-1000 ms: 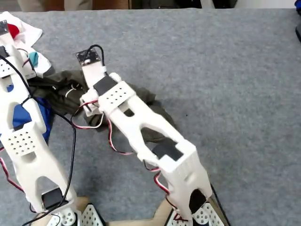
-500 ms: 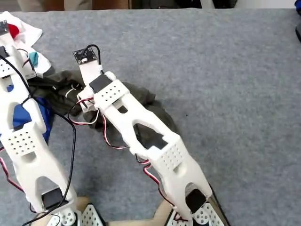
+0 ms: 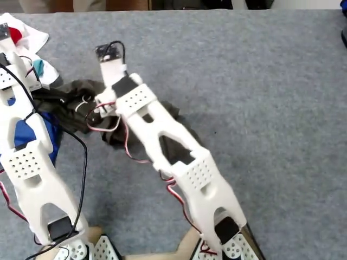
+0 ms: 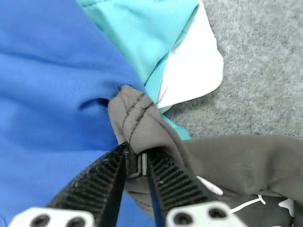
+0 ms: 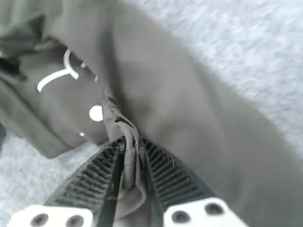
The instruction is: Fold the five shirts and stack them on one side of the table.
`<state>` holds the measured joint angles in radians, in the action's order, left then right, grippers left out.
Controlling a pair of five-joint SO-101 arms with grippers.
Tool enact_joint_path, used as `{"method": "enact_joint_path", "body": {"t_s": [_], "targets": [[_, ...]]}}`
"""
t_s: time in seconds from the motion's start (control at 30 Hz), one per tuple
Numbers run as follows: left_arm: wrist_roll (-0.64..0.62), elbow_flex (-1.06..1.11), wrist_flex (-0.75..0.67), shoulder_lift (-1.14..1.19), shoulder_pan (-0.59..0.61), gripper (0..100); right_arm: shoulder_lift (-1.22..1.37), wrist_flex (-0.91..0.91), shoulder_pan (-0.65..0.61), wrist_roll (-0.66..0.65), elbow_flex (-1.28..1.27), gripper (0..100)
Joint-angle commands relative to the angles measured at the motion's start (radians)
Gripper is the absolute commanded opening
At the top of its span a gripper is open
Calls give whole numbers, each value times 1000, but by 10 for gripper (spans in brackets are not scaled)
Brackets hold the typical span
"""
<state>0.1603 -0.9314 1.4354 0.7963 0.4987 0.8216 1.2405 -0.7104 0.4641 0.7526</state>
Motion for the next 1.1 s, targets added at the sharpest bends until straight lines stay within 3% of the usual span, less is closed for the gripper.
{"method": "enact_joint_path", "body": {"t_s": [0.0, 0.1, 0.4, 0.6, 0.87, 1.07], "targets": [[0, -14, -18, -8, 6, 20, -61, 29, 33, -2, 136, 6], [0, -14, -18, -8, 5, 20, -65, 23, 47, -17, 254, 5], [-2, -14, -18, -8, 9, 20, 105, -176, 47, -295, 510, 8], [0, -14, -18, -8, 8, 20, 236, -187, 54, -345, 610, 19], [0, -14, -20, -8, 6, 20, 317, -183, 147, -342, 687, 336], [0, -14, -20, -8, 3, 20, 312, -160, 140, -334, 740, 351]]}}
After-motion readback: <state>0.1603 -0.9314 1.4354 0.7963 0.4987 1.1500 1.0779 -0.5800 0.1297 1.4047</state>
